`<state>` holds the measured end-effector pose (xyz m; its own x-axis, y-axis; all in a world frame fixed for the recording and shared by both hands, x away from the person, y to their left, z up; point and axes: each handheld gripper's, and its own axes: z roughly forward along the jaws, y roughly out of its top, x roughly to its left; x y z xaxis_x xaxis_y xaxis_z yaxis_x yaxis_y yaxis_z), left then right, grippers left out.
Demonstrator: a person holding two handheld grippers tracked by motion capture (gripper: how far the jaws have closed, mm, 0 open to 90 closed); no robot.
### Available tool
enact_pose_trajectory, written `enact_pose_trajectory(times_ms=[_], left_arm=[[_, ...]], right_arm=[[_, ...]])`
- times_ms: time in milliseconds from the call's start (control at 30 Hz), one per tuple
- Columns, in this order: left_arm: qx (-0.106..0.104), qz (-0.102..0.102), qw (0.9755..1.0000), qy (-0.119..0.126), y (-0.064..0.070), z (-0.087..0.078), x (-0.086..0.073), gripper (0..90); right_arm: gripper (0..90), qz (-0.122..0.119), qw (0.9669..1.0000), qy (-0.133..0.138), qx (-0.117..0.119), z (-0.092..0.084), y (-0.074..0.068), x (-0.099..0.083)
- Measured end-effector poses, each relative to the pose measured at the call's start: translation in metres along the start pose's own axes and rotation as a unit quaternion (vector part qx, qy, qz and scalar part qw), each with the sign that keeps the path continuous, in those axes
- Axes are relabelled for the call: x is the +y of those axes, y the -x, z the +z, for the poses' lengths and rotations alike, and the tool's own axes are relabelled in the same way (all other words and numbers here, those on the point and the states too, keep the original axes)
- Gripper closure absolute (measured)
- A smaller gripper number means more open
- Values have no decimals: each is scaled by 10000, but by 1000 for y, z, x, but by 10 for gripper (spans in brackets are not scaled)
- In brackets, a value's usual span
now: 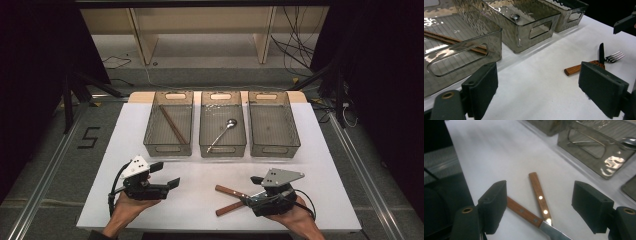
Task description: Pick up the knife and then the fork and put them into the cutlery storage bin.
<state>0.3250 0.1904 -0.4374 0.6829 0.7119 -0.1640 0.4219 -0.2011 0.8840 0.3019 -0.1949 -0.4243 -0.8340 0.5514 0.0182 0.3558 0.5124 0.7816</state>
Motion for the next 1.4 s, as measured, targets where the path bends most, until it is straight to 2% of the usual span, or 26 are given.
enact_pose_trajectory(times_ms=[167,233,333,400,567,733,833,900,1067,1133,1233,1333,1400], left_arm=[[-2,-13,10000,17,-1,-1,-2,155],[-2,-24,10000,16,0,-1,-2,156],[-22,-14,10000,28,0,-2,-3,155],[-31,-2,10000,32,-1,-4,-4,156],[-27,-52,10000,39,-2,-5,-6,155],[-21,-36,10000,58,-3,-7,-8,156],[-23,-62,10000,59,-3,-7,-8,156],[-20,-62,10000,57,-3,-7,-8,156],[-38,-41,10000,19,-3,-6,-8,156],[-43,-52,10000,10,-3,-6,-8,156],[-41,-39,10000,27,-3,-6,-8,156],[-44,-53,10000,24,-3,-6,-8,156],[-52,-58,10000,19,-3,-6,-9,156]], right_arm=[[294,-460,9982,-393,42,10,-3,9],[300,-672,9959,-606,56,15,-5,11],[320,-1041,9908,-866,81,20,-7,16],[324,-1246,9863,-1067,153,23,-8,20],[356,-1763,9725,-1500,243,33,-14,26],[395,-2067,9579,-1959,360,46,-20,26],[422,-2198,9480,-2255,467,55,-23,25],[446,-2299,9401,-2447,588,59,-23,24],[500,-2393,9303,-2690,697,66,-20,24],[520,-2385,9280,-2766,736,67,-20,25],[551,-2360,9270,-2812,769,69,-19,25],[566,-2349,9224,-2960,799,72,-18,25],[572,-2373,9207,-2983,839,75,-17,24]])
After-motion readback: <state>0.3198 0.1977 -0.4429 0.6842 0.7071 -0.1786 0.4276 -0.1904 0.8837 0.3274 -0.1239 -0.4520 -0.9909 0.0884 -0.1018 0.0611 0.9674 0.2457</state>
